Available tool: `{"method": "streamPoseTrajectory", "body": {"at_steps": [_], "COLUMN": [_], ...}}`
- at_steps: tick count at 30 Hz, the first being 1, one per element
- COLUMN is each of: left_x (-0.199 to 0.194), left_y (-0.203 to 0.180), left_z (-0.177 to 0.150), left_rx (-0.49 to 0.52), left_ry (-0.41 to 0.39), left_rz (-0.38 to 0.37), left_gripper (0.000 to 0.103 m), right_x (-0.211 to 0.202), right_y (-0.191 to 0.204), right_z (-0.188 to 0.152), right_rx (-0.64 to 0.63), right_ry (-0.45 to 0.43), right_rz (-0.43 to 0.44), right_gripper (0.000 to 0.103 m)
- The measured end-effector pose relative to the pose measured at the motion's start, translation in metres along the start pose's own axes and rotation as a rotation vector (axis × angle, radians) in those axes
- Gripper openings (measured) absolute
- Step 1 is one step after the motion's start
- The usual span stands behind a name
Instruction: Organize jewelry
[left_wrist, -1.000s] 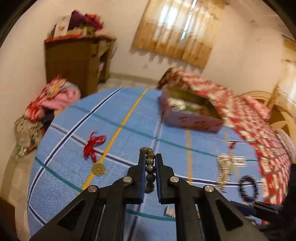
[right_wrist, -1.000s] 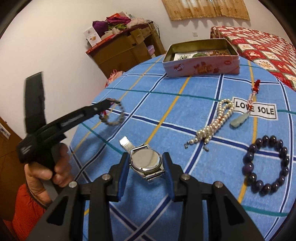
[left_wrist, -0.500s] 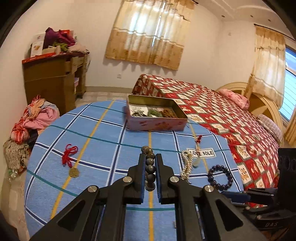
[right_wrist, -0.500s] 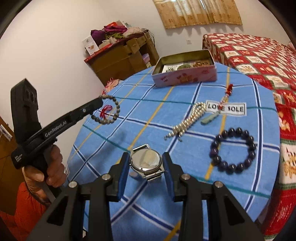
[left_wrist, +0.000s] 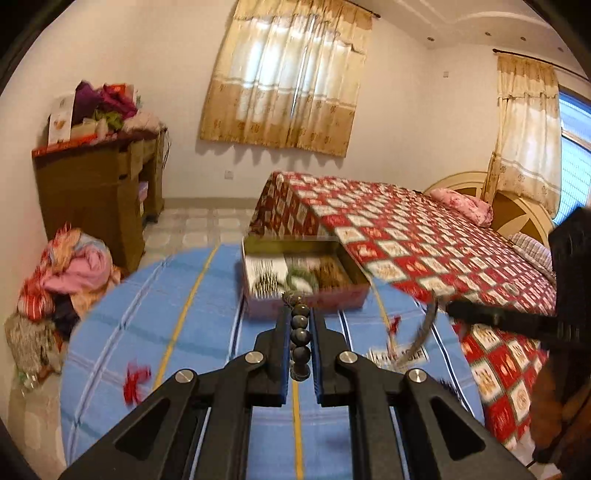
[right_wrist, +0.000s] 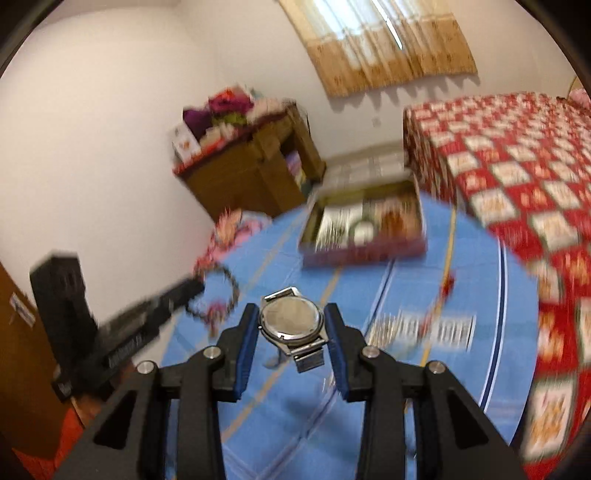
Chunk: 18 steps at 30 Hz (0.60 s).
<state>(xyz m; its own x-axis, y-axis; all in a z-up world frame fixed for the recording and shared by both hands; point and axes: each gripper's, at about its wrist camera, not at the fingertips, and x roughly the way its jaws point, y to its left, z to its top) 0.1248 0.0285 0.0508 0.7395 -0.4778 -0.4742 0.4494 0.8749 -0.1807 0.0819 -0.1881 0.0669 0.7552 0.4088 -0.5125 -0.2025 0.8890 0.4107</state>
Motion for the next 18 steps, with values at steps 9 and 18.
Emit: {"method": "streamPoseTrajectory", "body": {"at_steps": [9,18], "left_x": [0.052,0.121], "left_y": [-0.002,-0.004], "left_z": [0.034,0.046], "left_rx": [0.045,0.056], "left_ry": [-0.005,0.071], "left_rz": [0.047,0.145], "left_gripper": [0.009,0.009], "right_x": [0.045,0.086], "right_y": [-0.022,-0.043], "right_z": [0.070,0.090], "right_rx": [-0.008,-0.015], "right_ry": [-0.086,-0.081], "right_rz": [-0.060,-0.153], "right_gripper": [0.038,0.038]}}
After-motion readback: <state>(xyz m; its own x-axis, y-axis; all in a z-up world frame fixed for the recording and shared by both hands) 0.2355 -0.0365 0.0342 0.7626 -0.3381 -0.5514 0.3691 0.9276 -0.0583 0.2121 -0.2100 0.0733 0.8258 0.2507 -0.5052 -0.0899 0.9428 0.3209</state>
